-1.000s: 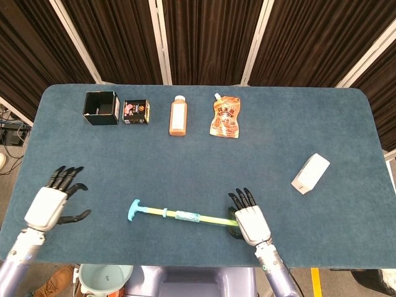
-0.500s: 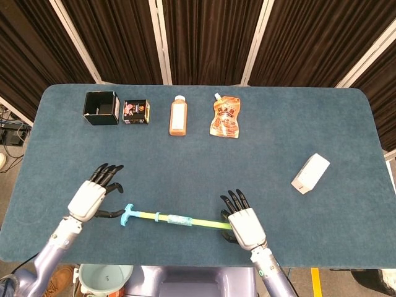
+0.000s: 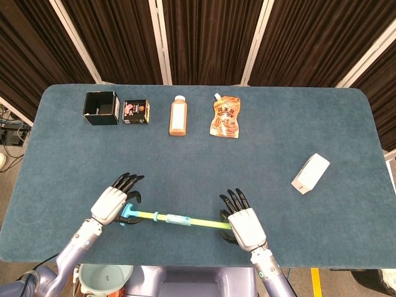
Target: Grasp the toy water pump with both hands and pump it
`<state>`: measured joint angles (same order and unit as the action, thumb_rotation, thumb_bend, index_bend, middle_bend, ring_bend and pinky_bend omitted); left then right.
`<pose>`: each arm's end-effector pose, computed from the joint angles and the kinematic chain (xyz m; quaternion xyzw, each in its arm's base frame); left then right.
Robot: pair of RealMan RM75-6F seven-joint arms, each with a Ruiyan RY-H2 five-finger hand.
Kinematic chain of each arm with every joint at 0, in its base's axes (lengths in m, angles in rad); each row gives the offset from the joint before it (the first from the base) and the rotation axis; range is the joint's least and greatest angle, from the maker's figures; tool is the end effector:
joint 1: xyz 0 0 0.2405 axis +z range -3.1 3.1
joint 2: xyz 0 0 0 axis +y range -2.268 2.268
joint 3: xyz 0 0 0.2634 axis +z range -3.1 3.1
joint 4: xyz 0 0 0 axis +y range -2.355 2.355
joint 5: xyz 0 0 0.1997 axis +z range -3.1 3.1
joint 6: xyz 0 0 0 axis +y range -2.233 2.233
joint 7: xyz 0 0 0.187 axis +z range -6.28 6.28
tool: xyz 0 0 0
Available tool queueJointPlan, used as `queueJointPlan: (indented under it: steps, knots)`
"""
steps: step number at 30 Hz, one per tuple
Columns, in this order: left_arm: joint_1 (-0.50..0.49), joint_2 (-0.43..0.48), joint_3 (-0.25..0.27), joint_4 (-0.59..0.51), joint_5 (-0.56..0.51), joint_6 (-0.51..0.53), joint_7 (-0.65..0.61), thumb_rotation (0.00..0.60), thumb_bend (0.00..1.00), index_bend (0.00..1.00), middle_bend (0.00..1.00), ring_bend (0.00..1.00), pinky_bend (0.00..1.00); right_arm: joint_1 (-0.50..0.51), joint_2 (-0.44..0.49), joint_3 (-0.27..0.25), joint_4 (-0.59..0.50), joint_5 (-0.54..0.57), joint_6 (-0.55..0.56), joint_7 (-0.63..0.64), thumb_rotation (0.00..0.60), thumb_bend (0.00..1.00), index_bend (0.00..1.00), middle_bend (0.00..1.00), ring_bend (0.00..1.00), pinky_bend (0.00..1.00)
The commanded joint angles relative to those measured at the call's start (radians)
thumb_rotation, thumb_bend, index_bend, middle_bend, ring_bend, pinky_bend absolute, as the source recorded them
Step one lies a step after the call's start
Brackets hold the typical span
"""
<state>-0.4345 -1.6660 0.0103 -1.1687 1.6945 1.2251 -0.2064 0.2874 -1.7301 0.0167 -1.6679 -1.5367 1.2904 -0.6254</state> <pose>-0.2186 0.2911 -0.0436 -0.7245 -0.3986 -0.4565 0.3283 -0.1423 -0.2337 -0.0431 0.7170 -0.3406 0.4226 0.4374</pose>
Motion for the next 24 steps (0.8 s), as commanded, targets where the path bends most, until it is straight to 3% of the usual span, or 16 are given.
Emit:
queueJointPlan:
  steps: [1, 15, 24]
  knots:
    - [-0.004, -0.011, 0.011, 0.012, 0.000, -0.007, 0.017, 0.600, 0.07, 0.51, 0.07, 0.06, 0.05, -0.001, 0.004, 0.001, -0.003, -0.001, 0.004, -0.002, 0.600, 0.39, 0.80, 0.18, 0.07, 0.01]
    - [-0.016, -0.081, -0.001, 0.108, -0.051, -0.047, 0.109, 0.600, 0.28, 0.51, 0.08, 0.06, 0.05, -0.003, 0.038, 0.009, -0.031, -0.007, 0.023, 0.030, 0.600, 0.39, 0.80, 0.18, 0.07, 0.01]
    - [-0.036, -0.093, -0.007, 0.112, -0.076, -0.082, 0.150, 0.600, 0.31, 0.53, 0.09, 0.06, 0.05, -0.003, 0.071, 0.013, -0.082, -0.024, 0.040, 0.026, 0.600, 0.40, 0.80, 0.18, 0.07, 0.01]
